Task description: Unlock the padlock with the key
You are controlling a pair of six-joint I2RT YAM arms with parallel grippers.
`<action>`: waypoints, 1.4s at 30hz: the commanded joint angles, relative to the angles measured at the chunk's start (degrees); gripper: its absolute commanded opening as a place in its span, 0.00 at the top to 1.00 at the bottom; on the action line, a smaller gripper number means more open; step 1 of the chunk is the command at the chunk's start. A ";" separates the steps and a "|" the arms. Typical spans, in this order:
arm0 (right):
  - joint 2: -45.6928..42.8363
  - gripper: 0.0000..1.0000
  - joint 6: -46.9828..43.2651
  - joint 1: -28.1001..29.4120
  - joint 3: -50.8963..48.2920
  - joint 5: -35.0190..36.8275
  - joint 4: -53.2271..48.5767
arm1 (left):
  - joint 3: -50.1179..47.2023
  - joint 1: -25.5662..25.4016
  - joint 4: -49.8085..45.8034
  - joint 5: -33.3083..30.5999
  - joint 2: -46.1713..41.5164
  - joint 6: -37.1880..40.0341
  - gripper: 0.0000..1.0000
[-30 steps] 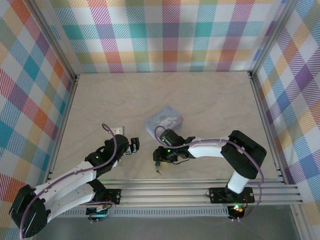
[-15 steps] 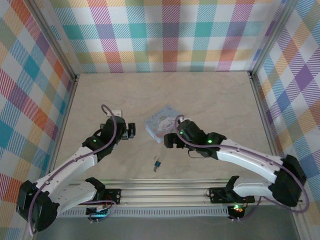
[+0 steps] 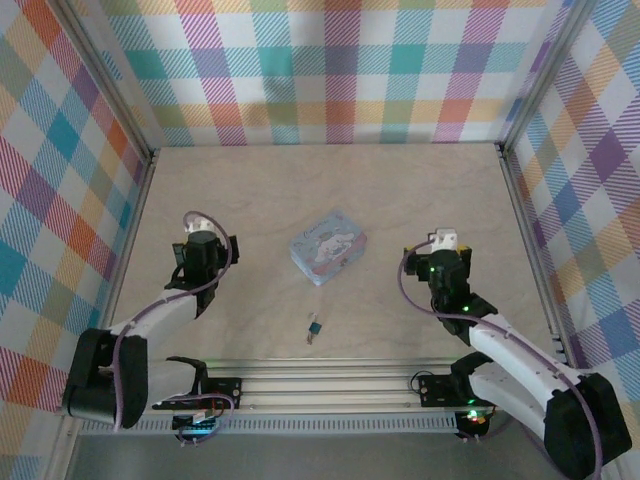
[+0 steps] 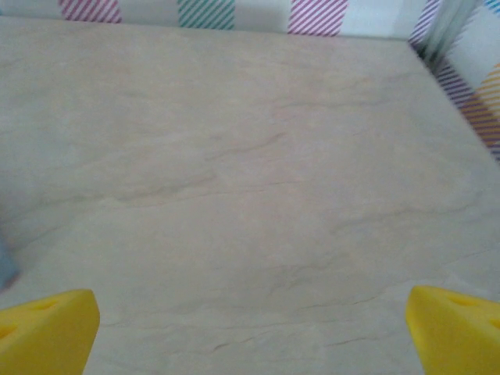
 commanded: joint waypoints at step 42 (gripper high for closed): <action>37.12 0.00 -1.06 -22.65 2.78 -23.06 40.24 | -1.31 3.96 28.87 10.99 20.46 0.47 0.00</action>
